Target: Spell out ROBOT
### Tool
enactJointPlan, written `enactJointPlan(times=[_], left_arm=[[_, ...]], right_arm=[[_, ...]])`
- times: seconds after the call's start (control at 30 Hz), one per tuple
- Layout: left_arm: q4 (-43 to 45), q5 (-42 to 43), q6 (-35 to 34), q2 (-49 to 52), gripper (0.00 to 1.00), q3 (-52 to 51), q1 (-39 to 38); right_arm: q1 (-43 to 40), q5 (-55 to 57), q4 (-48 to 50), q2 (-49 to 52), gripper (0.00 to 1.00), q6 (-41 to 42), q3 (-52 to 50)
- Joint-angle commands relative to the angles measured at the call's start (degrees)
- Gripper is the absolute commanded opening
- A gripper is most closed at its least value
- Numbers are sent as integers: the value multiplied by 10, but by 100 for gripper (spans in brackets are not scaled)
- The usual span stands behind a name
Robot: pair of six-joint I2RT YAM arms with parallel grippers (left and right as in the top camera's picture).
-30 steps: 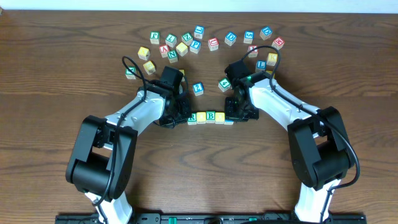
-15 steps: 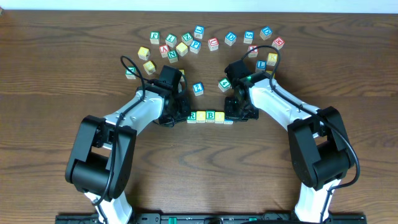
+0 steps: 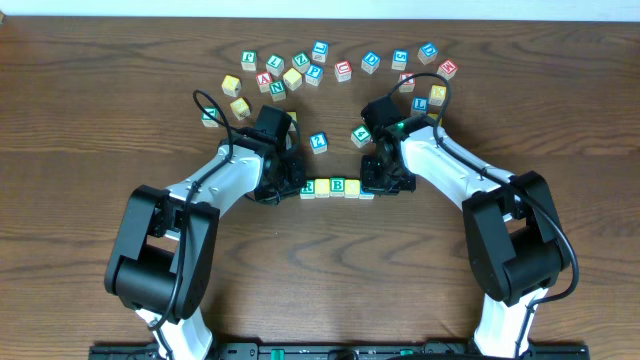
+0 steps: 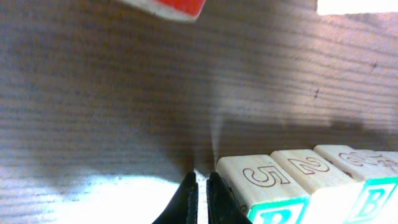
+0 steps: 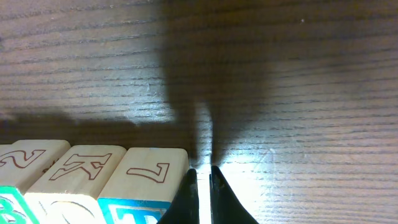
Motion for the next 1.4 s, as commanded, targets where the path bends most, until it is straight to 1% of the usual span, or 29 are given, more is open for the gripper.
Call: enactJointPlan(times=[0.0,0.17,0.4,0.6,0.7,0.87,0.9,0.93,1.0,1.03,1.07,1.1,1.13,1.17,1.2,1.23,1.27,1.37], left_arm=[[-10,-11,8,7,8,6,0],[-15,-24,8,6,9,6,5],[-17,-24,8,6,9,8,31],[-41,-27,32,-15,9,16,69],[-63,-67,31,-46,9,21,92],[-100,-151,34,-137,9,21,131],[-110,-162,34,-162,14,21,141],[-116,-168,34,-181,17,21,149],[-130,-172,34,-224,17,21,168],[-136,-172,33,-245,24,21,178],[-140,-172,33,-261,35,21,185],[-145,-172,33,-282,51,21,194],[-148,-172,33,-295,60,21,199],[-150,-172,33,-309,66,21,205],[-152,-172,33,-321,80,21,209],[-153,-172,33,-329,97,21,211],[-153,-172,33,-336,99,21,213],[-153,-172,33,-342,99,21,212]], right_arm=[[-2,-5,0,6,4,0,-2],[-10,-5,-3,6,7,0,-2],[-19,-3,-11,6,7,0,-2],[-24,1,-18,4,7,0,-2],[-27,1,-15,-4,8,0,-1],[-36,9,-33,-43,6,0,15],[-39,21,-43,-56,6,0,19],[-42,33,-55,-69,7,0,23],[-52,60,-84,-108,10,0,29],[-57,70,-96,-130,12,0,30],[-62,77,-107,-150,15,0,30],[-69,87,-123,-181,18,0,30],[-73,96,-134,-205,27,0,30],[-77,106,-148,-233,34,0,30],[-80,116,-160,-262,44,0,30],[-81,128,-173,-291,56,0,30],[-81,138,-184,-318,65,0,30],[-78,157,-221,-396,84,3,30]])
